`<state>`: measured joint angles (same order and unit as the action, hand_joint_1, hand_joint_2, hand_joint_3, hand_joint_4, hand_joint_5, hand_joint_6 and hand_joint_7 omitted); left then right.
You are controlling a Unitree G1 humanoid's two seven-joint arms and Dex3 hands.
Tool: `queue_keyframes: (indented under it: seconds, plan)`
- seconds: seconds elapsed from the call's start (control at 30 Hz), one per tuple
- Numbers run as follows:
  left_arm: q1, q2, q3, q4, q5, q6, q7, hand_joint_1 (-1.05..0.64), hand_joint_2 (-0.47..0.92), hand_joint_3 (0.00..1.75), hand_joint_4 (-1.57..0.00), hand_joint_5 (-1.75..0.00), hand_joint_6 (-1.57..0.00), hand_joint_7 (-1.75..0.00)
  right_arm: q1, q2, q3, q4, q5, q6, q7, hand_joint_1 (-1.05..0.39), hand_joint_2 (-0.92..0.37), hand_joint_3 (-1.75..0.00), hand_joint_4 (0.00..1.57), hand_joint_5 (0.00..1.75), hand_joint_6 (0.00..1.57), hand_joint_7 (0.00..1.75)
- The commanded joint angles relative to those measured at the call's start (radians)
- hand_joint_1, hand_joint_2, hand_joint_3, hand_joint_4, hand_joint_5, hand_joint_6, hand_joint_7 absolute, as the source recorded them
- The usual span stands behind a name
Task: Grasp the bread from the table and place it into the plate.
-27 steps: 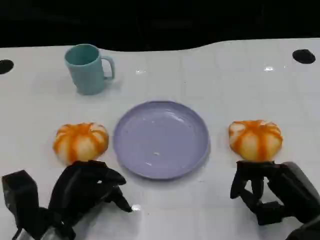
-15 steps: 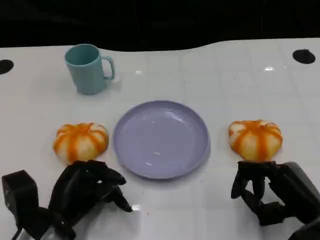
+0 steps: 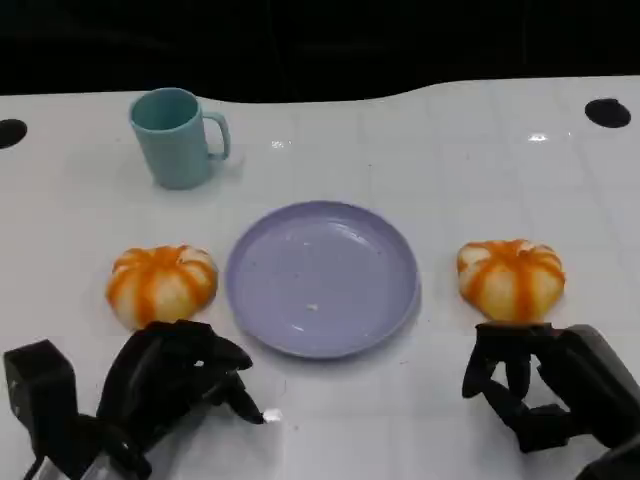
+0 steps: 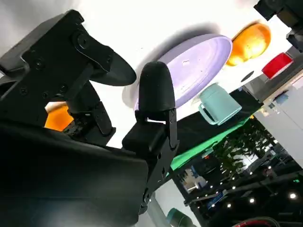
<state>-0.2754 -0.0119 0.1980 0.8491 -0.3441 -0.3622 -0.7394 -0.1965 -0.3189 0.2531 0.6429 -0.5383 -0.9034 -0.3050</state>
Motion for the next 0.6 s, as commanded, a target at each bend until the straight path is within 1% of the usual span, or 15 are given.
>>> queue_keyframes:
  seconds: [0.03, 0.1, 0.17, 0.2, 0.23, 0.27, 0.33, 0.4, 0.43, 0.47, 0.5, 0.53, 0.6]
  plan:
    - [-0.003, 0.016, 0.005, -0.001, 0.001, -0.009, 0.0, -1.05, 0.75, 0.0, -1.57, -0.57, -1.57, -0.18, -0.005, -0.011, -0.01, 0.005, -0.006, -0.004, -0.011, -0.15, -0.31, -1.31, 0.87, 1.75, 0.82, 1.31]
    - [-0.004, 0.015, 0.005, -0.002, 0.001, -0.007, 0.002, -1.05, 0.75, 0.0, -1.57, -0.57, -1.57, -0.17, -0.001, -0.011, -0.013, -0.006, -0.004, 0.002, -0.007, -0.15, -0.32, -1.31, 0.86, 1.75, 0.81, 1.3]
    - [-0.003, 0.015, 0.004, -0.004, 0.004, -0.006, 0.006, -1.05, 0.75, 0.0, -1.57, -0.57, -1.57, -0.17, 0.0, -0.012, -0.016, -0.012, -0.012, 0.004, -0.016, -0.15, -0.35, -1.25, 0.83, 1.74, 0.82, 1.21]
    - [-0.004, 0.016, 0.004, -0.003, 0.004, -0.008, 0.005, -1.05, 0.75, 0.0, -1.57, -0.57, -1.57, -0.17, -0.002, -0.015, -0.018, -0.015, -0.032, 0.0, -0.039, -0.15, -0.36, -1.22, 0.82, 1.73, 0.83, 1.17]
    - [-0.005, 0.016, 0.005, -0.001, 0.003, -0.007, 0.003, -1.05, 0.75, 0.0, -1.57, -0.57, -1.57, -0.18, -0.003, -0.018, -0.019, -0.019, -0.053, -0.002, -0.063, -0.16, -0.45, -1.03, 0.82, 1.54, 0.84, 0.97]
    - [-0.005, 0.016, 0.005, 0.0, 0.001, -0.005, 0.002, -1.05, 0.75, 0.0, -1.57, -0.56, -1.57, -0.18, -0.004, -0.02, -0.021, -0.023, -0.073, -0.002, -0.086, -0.17, -0.53, -0.88, 0.82, 1.39, 0.87, 0.83]
    - [-0.006, 0.017, 0.006, 0.002, -0.001, -0.006, -0.002, -1.05, 0.75, 0.0, -1.57, -0.56, -1.57, -0.17, -0.006, -0.022, -0.024, -0.032, -0.107, 0.0, -0.134, -0.18, -0.63, -0.65, 0.81, 1.19, 0.91, 0.58]
    - [-0.007, 0.017, 0.006, 0.003, 0.001, -0.01, -0.002, -1.05, 0.75, 0.0, -1.57, -0.56, -1.57, -0.17, -0.005, -0.02, -0.031, -0.045, -0.124, 0.003, -0.172, -0.18, -0.67, -0.56, 0.77, 1.11, 0.89, 0.48]
    - [-0.007, 0.017, 0.006, 0.003, 0.001, -0.01, -0.001, -1.05, 0.75, 0.0, -1.57, -0.56, -1.57, -0.16, -0.005, -0.02, -0.033, -0.052, -0.131, 0.003, -0.187, -0.19, -0.68, -0.54, 0.7, 1.06, 0.84, 0.42]
    - [-0.007, 0.017, 0.006, 0.004, 0.0, -0.007, -0.001, -1.05, 0.75, 0.0, -1.57, -0.56, -1.57, -0.16, -0.006, -0.023, -0.036, -0.06, -0.143, 0.004, -0.21, -0.19, -0.7, -0.5, 0.67, 1.02, 0.82, 0.37]
    - [-0.008, 0.017, 0.007, 0.004, -0.001, -0.004, -0.001, -1.05, 0.75, 0.0, -1.57, -0.56, -1.57, -0.16, -0.007, -0.026, -0.038, -0.066, -0.154, 0.006, -0.229, -0.21, -0.73, -0.43, 0.64, 0.89, 0.8, 0.29]
    - [-0.008, 0.017, 0.007, 0.004, -0.002, -0.002, -0.002, -1.05, 0.75, 0.0, -1.57, -0.56, -1.57, -0.16, -0.009, -0.029, -0.039, -0.071, -0.166, 0.007, -0.247, -0.23, -0.79, -0.32, 0.62, 0.75, 0.8, 0.18]
    - [-0.007, 0.017, 0.005, 0.004, 0.002, -0.009, 0.0, -1.05, 0.75, 0.0, -1.57, -0.56, -1.57, -0.17, -0.014, -0.038, -0.042, -0.081, -0.187, 0.008, -0.279, -0.26, -0.86, -0.21, 0.58, 0.6, 0.77, 0.08]
